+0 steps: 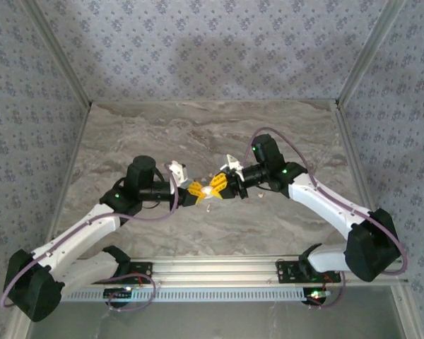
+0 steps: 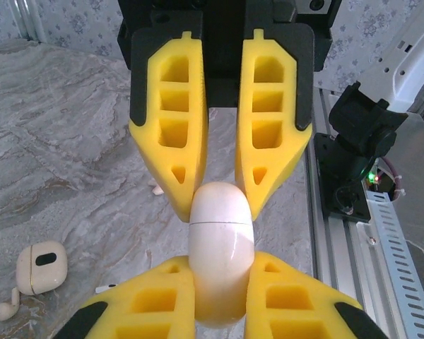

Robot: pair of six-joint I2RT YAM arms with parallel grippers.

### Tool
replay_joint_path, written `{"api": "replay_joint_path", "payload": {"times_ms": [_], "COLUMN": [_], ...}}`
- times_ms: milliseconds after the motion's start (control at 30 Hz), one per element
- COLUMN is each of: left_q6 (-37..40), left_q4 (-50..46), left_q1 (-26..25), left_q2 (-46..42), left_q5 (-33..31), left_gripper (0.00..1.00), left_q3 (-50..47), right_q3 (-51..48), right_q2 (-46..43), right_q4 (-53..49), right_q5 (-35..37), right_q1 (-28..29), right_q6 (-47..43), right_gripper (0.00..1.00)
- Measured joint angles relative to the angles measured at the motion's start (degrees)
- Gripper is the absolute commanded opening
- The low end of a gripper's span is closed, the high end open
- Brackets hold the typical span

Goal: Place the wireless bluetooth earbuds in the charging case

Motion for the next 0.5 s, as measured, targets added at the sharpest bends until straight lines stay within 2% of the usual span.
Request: {"api": "replay_joint_path", "payload": {"times_ms": [33,100,167,267,500], "left_q6": [0.00,-0.02,0.04,0.13,0.13], "left_q4": [0.04,0.11,0.35,0.35,0.22], "left_q1": [0.00,-0.22,-0.35,-0.37,-0.35], "left_q2": [-0.20,-0.59,-0.74,-0.92,-1.20], "left_q5": [-0.04,-0.22,-0.42,-0.61,-0.63], "left_gripper": [0.13,0.13,0.13,0.12,0.13], "left_q3": [-0.13,-0.24,-0.33,-0.42,-0.48], "right_q3": [0.20,0.48,0.63,0.66,1.42], "right_q2": [0.07,0.15,0.20,0.24,0.72], "right_q4": [-0.33,-0.94,-1.31,-1.60,-2.40], "right_q5": [-0.09,-0.33,-0.55,-0.72,-0.74], "right_q1": [0.02,0.13,0.24,0.35,0.35], "right_q6": [-0.28,-0.42,-0.81,-1.01,-1.53], "right_gripper": [0.19,0.31,0.34,0.34,0.22]}}
